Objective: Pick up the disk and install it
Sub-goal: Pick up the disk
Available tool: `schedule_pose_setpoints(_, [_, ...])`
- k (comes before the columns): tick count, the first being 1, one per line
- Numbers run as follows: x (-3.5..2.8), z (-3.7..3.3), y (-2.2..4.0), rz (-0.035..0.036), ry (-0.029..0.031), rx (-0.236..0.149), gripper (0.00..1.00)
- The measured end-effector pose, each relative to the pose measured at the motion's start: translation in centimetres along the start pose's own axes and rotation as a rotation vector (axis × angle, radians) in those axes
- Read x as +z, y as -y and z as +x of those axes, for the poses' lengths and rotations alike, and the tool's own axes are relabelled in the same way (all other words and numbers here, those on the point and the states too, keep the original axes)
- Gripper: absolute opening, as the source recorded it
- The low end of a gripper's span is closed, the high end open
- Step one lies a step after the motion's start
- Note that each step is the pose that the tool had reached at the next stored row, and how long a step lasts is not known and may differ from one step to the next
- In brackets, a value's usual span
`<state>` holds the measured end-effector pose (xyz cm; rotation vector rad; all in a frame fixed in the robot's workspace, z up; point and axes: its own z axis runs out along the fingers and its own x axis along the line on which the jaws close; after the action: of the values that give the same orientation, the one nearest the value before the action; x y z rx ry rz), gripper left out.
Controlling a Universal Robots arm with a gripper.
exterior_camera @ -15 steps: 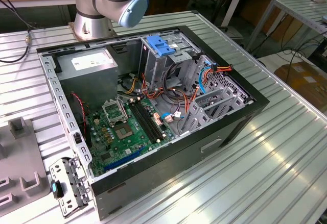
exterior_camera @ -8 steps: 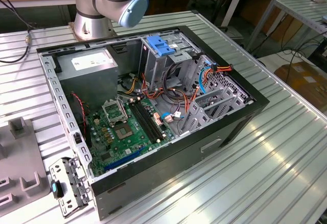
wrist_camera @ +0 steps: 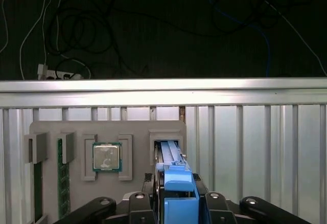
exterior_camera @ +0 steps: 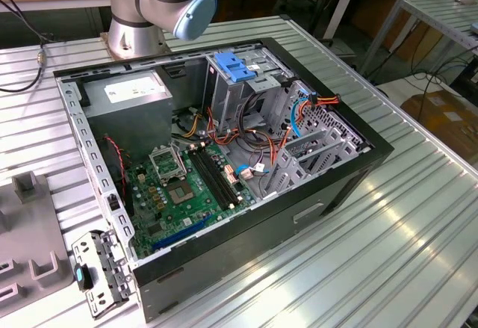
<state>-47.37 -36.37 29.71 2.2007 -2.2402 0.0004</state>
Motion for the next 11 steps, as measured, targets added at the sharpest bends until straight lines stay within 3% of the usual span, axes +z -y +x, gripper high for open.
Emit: schedule_pose_setpoints(11, [0.02,0.00,0.00,0.0000,0.0000,0.000,0.37])
